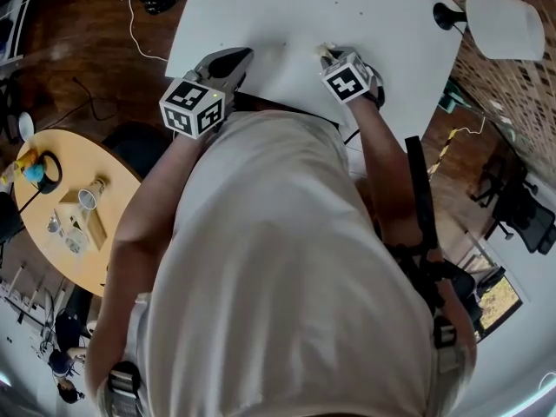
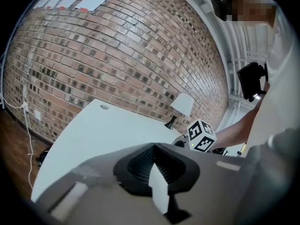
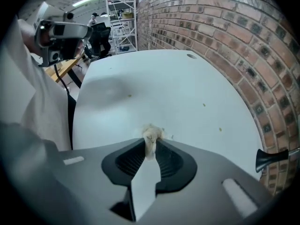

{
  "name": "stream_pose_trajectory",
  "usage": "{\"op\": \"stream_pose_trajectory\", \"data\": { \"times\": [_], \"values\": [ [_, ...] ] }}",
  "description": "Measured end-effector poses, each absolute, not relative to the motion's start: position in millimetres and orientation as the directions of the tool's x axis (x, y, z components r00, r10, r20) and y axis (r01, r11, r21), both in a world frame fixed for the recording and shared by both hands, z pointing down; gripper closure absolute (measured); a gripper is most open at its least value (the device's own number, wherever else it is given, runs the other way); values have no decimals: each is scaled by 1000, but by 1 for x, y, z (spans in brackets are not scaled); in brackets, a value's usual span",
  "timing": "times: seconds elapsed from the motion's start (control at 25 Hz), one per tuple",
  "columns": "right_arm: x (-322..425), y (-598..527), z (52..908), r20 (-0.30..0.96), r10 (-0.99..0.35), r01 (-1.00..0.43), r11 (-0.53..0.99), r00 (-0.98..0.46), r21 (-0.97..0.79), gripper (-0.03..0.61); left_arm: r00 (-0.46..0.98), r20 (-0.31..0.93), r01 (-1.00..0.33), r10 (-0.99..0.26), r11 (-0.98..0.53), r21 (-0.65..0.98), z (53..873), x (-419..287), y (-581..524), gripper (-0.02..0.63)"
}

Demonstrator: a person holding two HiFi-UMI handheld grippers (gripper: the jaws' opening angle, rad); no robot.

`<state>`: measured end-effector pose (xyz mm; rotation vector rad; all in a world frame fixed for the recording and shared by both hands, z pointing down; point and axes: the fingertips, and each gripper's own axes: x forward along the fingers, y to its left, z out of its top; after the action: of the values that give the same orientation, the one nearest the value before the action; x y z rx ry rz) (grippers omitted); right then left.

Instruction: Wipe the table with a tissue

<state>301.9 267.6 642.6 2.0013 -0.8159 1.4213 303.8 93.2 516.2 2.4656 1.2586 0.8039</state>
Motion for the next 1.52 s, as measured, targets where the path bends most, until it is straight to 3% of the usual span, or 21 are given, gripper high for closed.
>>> {"op": "stream_pose_trajectory", "data": {
  "times": [0.2,0.52,0.64,0.8,1.24,1.52],
  "values": [
    [303,262,641,965,-107,-744,-658,241,113,506,470,365,654,804,-595,468,522,309,76,609],
    [276,237,641,970,-175,-801,-598,169,32,508,448,347,671,824,-567,478,522,313,75,609],
    [280,269,637,953,-104,-742,-653,286,151,506,450,340,672,825,-564,480,521,315,72,609],
    [283,307,635,931,-101,-586,-799,352,135,503,455,342,669,822,-569,478,523,316,65,609],
    [282,212,640,923,-264,-799,-597,281,73,505,473,343,666,812,-584,464,518,314,49,609],
    [308,214,641,921,-179,-724,-675,346,141,504,541,345,618,767,-640,456,519,305,13,609]
  ]
}}
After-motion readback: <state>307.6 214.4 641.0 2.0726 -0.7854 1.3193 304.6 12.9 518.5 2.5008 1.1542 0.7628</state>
